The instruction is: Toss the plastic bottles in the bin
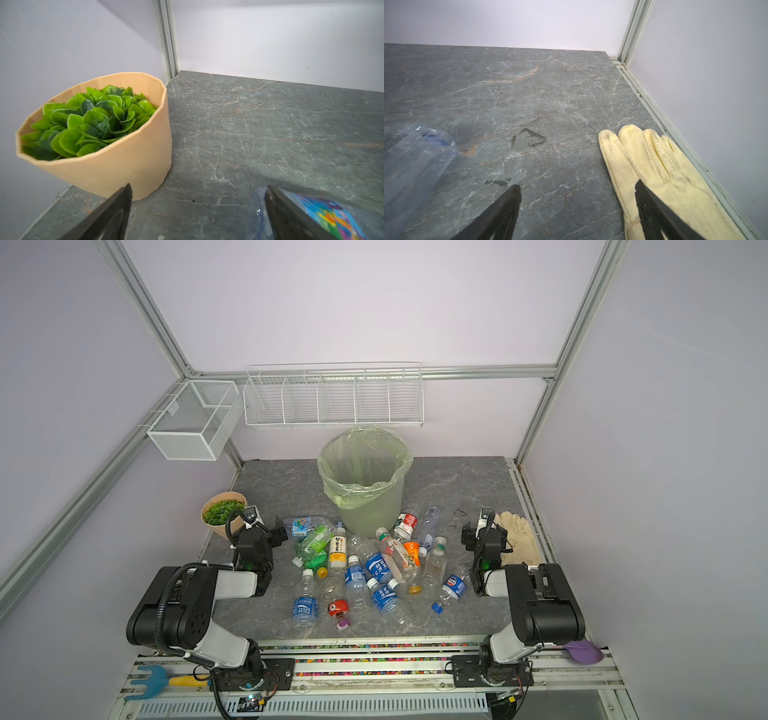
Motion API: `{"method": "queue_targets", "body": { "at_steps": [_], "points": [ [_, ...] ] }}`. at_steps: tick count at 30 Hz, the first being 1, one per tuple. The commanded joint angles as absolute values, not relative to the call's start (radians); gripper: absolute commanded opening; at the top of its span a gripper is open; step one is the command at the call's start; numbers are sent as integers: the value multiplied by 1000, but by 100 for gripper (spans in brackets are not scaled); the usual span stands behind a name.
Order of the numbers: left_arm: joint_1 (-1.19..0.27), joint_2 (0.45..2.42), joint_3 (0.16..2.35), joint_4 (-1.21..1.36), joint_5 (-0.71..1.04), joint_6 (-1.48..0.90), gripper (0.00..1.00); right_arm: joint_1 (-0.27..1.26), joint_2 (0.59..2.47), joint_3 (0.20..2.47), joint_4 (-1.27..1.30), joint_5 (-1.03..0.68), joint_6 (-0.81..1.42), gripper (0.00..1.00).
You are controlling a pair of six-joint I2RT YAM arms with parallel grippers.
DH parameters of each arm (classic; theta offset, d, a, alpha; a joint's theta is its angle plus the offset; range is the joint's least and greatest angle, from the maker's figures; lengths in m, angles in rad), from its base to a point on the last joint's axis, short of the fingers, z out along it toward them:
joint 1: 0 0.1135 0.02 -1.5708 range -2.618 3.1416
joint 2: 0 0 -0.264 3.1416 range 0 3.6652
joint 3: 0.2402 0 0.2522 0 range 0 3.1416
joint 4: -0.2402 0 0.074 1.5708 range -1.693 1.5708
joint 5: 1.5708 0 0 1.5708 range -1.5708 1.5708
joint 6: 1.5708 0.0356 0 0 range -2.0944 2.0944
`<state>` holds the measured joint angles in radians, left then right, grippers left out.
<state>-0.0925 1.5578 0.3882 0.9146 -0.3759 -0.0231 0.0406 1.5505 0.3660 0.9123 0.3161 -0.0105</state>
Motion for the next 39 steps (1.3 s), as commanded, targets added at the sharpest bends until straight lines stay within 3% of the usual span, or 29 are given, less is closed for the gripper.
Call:
{"method": "queue_targets", "body": {
  "at_steps": [1, 30, 35, 39],
  "points": [
    [-89, 1557, 388, 925, -371, -33, 99, 42, 1540, 361, 929, 309, -5, 89],
    [-95, 1549, 384, 937, -404, -33, 99, 42, 1539, 362, 930, 310, -5, 89],
    [-101, 1413, 557, 527, -495, -62, 99, 43, 1515, 363, 919, 295, -13, 89],
    [-121, 1325, 629, 411, -520, -100, 99, 49, 1351, 510, 518, 250, -24, 89]
  ]
}}
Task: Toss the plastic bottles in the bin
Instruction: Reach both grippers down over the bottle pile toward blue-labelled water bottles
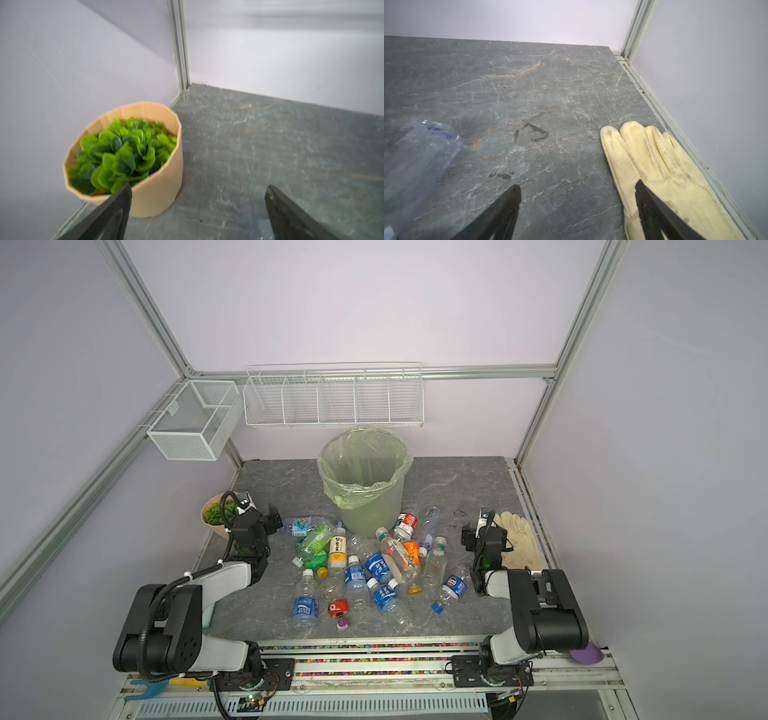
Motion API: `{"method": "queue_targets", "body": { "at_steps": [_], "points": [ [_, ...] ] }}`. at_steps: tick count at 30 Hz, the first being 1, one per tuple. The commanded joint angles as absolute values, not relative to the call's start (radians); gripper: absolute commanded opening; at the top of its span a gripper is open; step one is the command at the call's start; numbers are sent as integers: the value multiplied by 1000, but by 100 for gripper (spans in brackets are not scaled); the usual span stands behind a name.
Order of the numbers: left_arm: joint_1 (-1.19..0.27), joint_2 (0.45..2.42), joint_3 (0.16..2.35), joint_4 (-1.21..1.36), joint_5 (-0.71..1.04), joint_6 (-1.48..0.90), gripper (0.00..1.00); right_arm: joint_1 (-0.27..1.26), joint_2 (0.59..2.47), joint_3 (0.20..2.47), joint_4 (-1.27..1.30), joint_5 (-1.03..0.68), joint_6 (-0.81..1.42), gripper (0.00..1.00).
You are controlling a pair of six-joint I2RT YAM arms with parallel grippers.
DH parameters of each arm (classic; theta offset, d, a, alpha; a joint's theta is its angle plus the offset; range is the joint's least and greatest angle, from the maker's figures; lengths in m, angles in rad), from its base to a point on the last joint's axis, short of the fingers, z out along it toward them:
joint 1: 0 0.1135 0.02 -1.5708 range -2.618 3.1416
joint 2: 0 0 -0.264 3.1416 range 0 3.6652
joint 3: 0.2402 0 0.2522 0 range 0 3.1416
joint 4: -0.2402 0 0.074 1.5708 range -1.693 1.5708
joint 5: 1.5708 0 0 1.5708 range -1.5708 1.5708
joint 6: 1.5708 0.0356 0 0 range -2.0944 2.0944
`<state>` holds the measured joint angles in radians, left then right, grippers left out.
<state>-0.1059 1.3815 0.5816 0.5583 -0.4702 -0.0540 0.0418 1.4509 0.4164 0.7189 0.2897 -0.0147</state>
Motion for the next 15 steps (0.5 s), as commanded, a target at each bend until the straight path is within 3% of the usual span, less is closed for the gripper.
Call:
{"method": "queue_targets", "body": {
  "at_steps": [1, 6, 9, 11, 15],
  "points": [
    [-129, 1298, 654, 373, -525, -115, 99, 51, 1314, 547, 437, 233, -19, 89],
    [-186, 1170, 827, 30, -407, -186, 99, 63, 1153, 715, 76, 156, 92, 88],
    [-257, 1109, 880, -107, -339, -219, 99, 52, 1201, 923, -475, 294, 537, 89],
    [-310, 1075, 891, -174, -298, -253, 99, 33, 1254, 982, -553, 69, 442, 90],
    [-407, 1024, 886, -293, -258, -308, 99, 118, 1180, 948, -604, 121, 416, 89]
  ]
}}
